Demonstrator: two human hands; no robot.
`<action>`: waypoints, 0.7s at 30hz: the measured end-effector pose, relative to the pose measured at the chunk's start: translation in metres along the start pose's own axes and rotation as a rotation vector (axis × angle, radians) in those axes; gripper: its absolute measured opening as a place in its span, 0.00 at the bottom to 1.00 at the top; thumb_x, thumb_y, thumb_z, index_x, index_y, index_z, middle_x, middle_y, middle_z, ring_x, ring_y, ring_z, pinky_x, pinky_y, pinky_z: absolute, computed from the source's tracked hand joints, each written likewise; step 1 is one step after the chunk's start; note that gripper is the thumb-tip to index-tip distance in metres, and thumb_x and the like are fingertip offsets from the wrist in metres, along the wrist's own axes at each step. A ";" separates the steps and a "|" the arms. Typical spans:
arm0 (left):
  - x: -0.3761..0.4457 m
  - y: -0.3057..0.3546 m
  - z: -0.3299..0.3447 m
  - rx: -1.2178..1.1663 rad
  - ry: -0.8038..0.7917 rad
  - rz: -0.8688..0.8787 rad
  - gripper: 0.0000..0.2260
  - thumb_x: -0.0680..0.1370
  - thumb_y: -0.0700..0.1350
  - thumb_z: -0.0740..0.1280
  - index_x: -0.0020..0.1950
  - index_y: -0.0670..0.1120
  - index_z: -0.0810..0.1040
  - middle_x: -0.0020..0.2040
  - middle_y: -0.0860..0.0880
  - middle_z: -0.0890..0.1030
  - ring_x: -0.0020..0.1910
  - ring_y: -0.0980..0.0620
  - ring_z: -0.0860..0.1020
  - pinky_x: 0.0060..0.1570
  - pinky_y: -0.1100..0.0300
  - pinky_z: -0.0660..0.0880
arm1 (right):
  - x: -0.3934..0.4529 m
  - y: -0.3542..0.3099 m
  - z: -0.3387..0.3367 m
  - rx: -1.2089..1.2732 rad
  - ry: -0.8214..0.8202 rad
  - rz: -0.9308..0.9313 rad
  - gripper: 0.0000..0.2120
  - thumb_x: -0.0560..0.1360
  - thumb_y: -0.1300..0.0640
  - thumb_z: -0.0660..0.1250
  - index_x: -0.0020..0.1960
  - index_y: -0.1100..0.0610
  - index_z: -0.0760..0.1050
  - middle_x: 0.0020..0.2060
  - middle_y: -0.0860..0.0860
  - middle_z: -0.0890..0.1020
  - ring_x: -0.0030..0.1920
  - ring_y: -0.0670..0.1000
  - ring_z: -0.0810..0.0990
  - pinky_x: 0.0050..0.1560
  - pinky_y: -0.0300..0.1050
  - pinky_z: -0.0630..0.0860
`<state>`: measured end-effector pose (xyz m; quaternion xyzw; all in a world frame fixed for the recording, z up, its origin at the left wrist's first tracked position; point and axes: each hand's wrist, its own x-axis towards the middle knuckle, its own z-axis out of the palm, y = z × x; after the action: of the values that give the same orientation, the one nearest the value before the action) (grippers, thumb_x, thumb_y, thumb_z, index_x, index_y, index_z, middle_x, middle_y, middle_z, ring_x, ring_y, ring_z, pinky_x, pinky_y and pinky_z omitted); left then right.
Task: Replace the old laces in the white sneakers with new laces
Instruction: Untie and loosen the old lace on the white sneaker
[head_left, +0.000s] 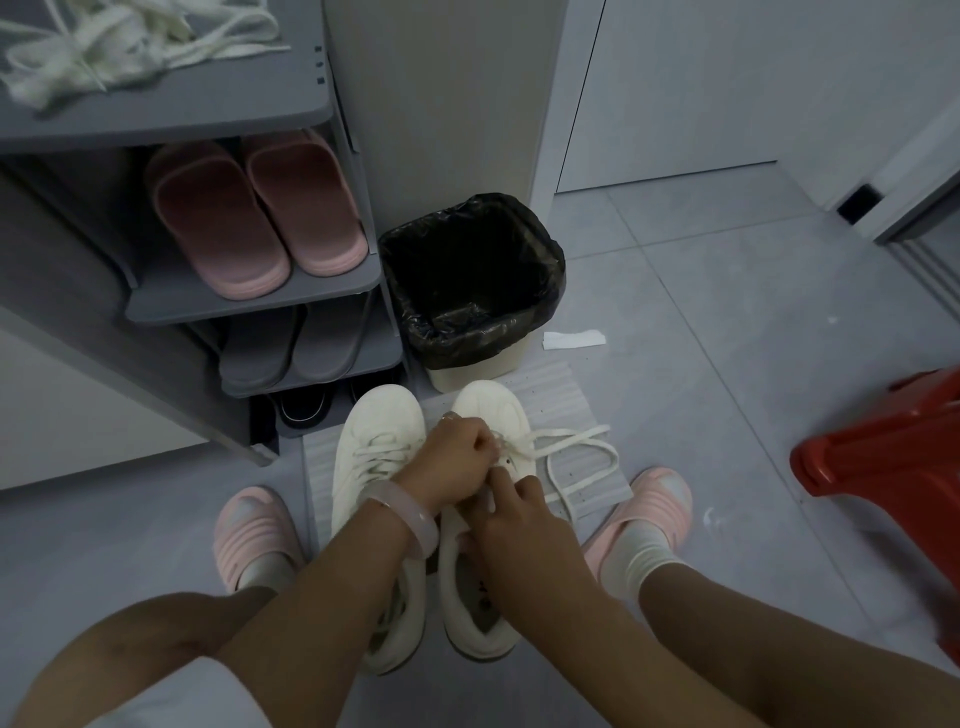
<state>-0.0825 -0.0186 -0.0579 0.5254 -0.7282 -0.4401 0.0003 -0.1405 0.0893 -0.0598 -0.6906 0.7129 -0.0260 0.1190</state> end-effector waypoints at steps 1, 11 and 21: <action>0.000 0.000 -0.002 -0.044 -0.063 -0.040 0.13 0.80 0.44 0.57 0.50 0.37 0.77 0.51 0.39 0.75 0.48 0.47 0.74 0.50 0.56 0.71 | 0.001 0.000 0.001 -0.019 -0.008 -0.009 0.19 0.52 0.45 0.81 0.40 0.50 0.82 0.41 0.50 0.80 0.32 0.49 0.76 0.18 0.34 0.64; -0.007 0.004 -0.058 0.340 0.287 -0.113 0.15 0.81 0.43 0.53 0.64 0.39 0.68 0.61 0.39 0.72 0.62 0.41 0.69 0.60 0.51 0.66 | 0.002 0.001 -0.015 0.015 -0.197 0.003 0.14 0.81 0.52 0.53 0.62 0.55 0.70 0.61 0.53 0.64 0.60 0.56 0.65 0.43 0.47 0.70; -0.021 -0.016 -0.007 0.172 0.129 -0.030 0.05 0.76 0.41 0.62 0.49 0.40 0.75 0.50 0.41 0.79 0.50 0.45 0.76 0.47 0.56 0.70 | 0.003 0.001 -0.020 0.030 -0.268 0.009 0.16 0.78 0.54 0.60 0.65 0.54 0.67 0.62 0.54 0.64 0.60 0.57 0.65 0.41 0.45 0.68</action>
<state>-0.0579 -0.0082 -0.0545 0.5617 -0.7538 -0.3409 -0.0045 -0.1457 0.0838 -0.0415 -0.6829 0.6932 0.0562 0.2234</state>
